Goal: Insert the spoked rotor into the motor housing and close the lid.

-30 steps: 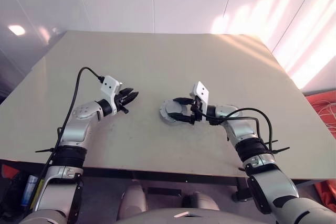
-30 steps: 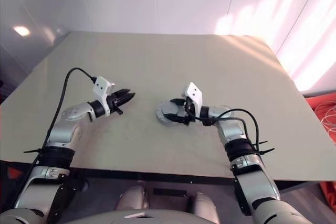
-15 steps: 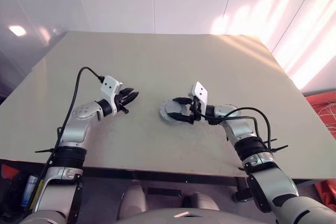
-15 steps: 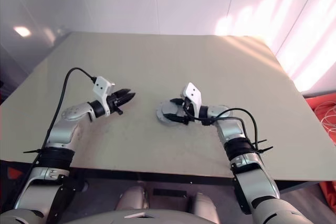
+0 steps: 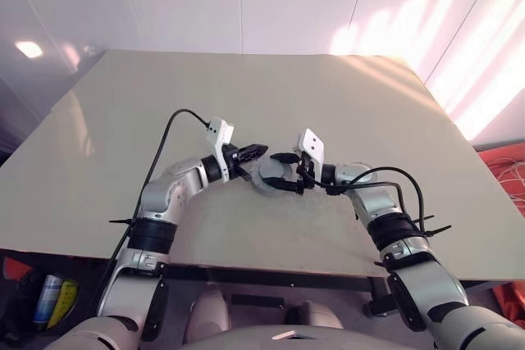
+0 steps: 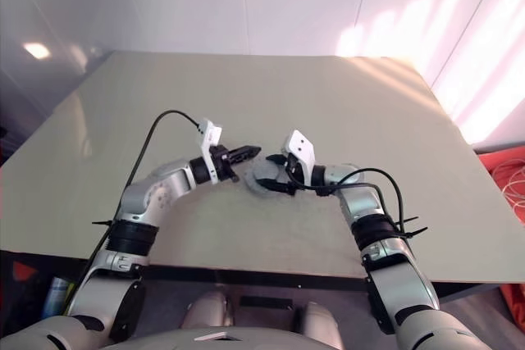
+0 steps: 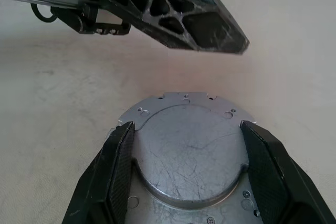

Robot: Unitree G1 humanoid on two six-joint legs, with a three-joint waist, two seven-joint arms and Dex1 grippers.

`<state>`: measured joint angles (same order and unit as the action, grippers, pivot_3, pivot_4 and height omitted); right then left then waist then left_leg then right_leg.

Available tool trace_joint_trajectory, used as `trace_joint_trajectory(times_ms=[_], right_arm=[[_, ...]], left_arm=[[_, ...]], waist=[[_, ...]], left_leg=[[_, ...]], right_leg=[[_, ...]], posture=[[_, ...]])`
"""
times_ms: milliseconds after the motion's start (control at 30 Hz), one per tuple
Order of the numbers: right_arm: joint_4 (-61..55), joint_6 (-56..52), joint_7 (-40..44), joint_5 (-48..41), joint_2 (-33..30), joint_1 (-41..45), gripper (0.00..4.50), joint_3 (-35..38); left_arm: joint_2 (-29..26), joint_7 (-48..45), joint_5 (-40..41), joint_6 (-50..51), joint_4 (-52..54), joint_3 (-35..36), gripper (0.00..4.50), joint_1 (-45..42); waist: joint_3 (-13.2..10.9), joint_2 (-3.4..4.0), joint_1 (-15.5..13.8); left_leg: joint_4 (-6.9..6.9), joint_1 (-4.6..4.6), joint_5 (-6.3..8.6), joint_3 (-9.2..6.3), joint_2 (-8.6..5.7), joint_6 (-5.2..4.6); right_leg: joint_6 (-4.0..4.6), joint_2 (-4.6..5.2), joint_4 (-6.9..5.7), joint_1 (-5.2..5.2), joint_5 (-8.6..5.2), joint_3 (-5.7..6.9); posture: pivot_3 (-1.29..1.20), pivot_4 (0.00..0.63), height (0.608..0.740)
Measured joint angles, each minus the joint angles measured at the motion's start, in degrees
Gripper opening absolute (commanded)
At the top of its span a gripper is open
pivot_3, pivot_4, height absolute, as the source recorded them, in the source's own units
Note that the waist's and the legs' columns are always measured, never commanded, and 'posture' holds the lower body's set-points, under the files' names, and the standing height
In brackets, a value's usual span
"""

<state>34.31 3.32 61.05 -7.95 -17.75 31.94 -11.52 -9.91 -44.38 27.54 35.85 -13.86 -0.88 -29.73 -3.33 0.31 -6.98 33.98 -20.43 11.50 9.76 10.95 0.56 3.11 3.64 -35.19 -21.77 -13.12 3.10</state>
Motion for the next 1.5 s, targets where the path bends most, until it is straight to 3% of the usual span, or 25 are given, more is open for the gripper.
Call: trace_joint_trajectory(times_ms=[233,500,733,767,867,1200,1500], right_arm=[[-0.2,0.2,-0.1,0.0,0.0,-0.4,3.09,-0.1],[-0.3,0.4,-1.0,0.0,0.0,-0.8,3.09,-0.4],[-0.9,-2.0,-1.3,-0.4,-0.1,-0.9,3.09,-0.3],[-1.2,-2.7,-1.1,-0.5,-0.2,-0.8,3.81,-0.3],[-1.8,-3.7,-1.0,-0.4,-1.5,-0.8,4.48,0.1],[-9.4,-9.7,0.0,-1.3,-4.0,-1.4,4.48,0.2],[-20.7,-18.7,-2.8,-5.2,-10.1,3.0,4.48,7.4]], left_arm=[[-0.9,-0.8,-0.8,7.1,-6.7,-2.3,0.02,-2.9],[-4.9,-3.4,-3.7,12.4,-7.2,-8.5,0.02,-7.3],[-4.9,-3.9,-4.0,13.0,-9.0,-8.2,0.02,-8.2],[-4.9,-3.9,-4.0,13.0,-9.3,-8.0,0.0,-8.3],[-5.1,-3.9,-4.0,13.0,-10.1,-7.1,0.0,-8.5],[-5.8,-3.3,-4.5,12.9,-13.4,-5.0,0.0,-9.6],[-7.0,-6.4,-4.7,14.5,-13.3,-4.2,0.0,-9.6]], waist=[[0.0,-0.01,0.1],[0.0,0.03,0.0],[0.1,0.05,0.1],[0.1,0.05,0.1],[0.1,0.03,0.1],[0.1,0.05,0.1],[0.1,0.06,-0.1]], left_leg=[[-0.65,0.61,0.01,0.1,-0.16,-0.01],[-0.92,1.1,-0.01,0.12,-0.18,0.01],[-1.18,1.34,0.0,0.14,-0.5,0.01],[-1.21,1.34,0.0,0.13,-0.54,0.01],[-1.25,1.33,0.0,0.13,-0.63,0.0],[-1.35,0.91,0.0,0.14,-0.64,0.0],[-1.32,0.25,0.15,0.21,-0.7,-0.44]], right_leg=[[-0.06,0.11,0.53,0.6,-0.03,0.0],[-0.2,0.15,0.58,0.96,-0.13,0.01],[-0.33,0.43,0.69,1.13,-0.21,0.01],[-0.34,0.47,0.69,1.13,-0.21,0.01],[-0.43,0.55,0.7,1.13,-0.26,0.01],[-0.45,0.55,0.73,0.71,-0.27,0.01],[-0.26,0.58,0.65,0.27,-0.57,0.01]], posture=[[0.0,0.0,0.74],[0.0,0.0,0.74],[0.0,0.0,0.74],[0.0,0.0,0.74],[0.0,0.0,0.74],[0.0,0.0,0.74],[0.0,0.0,0.74]])
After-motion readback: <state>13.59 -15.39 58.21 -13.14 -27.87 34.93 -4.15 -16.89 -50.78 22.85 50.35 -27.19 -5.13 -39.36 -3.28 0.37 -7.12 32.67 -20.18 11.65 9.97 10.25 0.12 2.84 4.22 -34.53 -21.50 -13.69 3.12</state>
